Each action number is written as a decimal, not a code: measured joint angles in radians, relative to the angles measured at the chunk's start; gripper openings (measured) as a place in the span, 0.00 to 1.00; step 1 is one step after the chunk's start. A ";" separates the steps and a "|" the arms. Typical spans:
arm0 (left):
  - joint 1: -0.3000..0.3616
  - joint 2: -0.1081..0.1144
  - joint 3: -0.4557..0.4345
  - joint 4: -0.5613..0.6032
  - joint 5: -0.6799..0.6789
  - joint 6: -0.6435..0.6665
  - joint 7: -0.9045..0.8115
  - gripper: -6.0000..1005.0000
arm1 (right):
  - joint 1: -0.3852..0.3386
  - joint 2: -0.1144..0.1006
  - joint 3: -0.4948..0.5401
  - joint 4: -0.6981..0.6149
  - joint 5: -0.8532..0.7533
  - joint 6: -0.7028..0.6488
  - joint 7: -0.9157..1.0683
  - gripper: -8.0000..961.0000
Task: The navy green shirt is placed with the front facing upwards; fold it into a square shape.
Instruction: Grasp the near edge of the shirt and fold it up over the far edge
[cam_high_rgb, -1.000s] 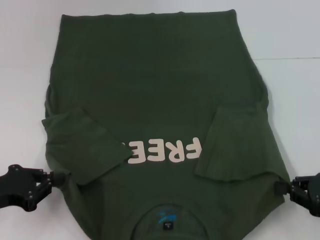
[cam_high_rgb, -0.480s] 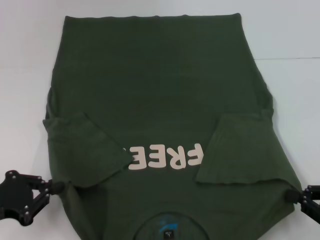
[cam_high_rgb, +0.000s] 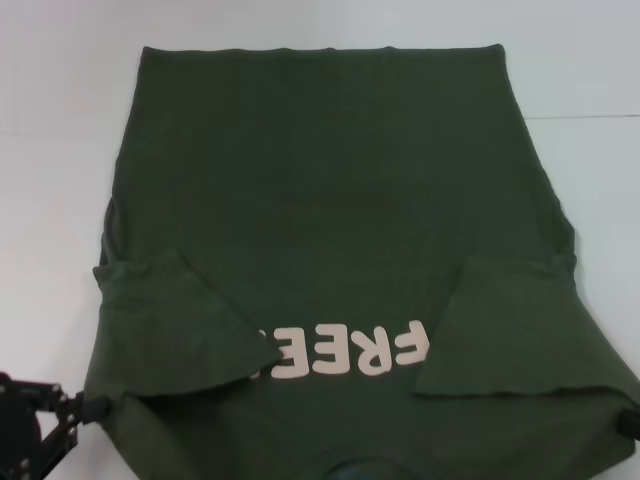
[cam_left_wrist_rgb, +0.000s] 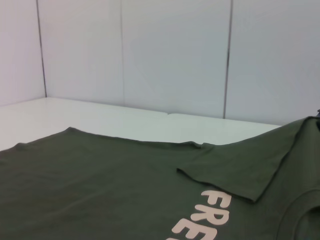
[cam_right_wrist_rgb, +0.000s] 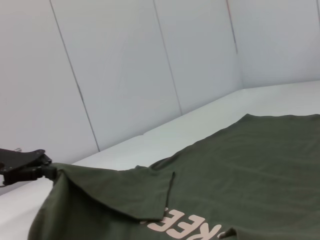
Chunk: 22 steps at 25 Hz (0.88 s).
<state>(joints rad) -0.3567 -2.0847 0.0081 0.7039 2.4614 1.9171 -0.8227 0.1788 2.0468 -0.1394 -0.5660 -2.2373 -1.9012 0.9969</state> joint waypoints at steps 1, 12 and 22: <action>0.009 -0.002 -0.002 0.005 -0.001 0.014 0.007 0.10 | -0.008 0.000 0.004 0.000 -0.001 -0.003 -0.007 0.05; 0.073 -0.011 -0.052 0.029 -0.002 0.081 0.053 0.10 | -0.072 -0.004 0.049 0.025 -0.001 -0.038 -0.069 0.05; 0.085 -0.011 -0.061 0.042 -0.007 0.105 0.074 0.11 | -0.073 -0.009 0.082 0.024 0.001 -0.067 -0.087 0.05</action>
<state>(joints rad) -0.2721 -2.0954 -0.0527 0.7457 2.4543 2.0225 -0.7491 0.1058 2.0375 -0.0576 -0.5415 -2.2366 -1.9684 0.9099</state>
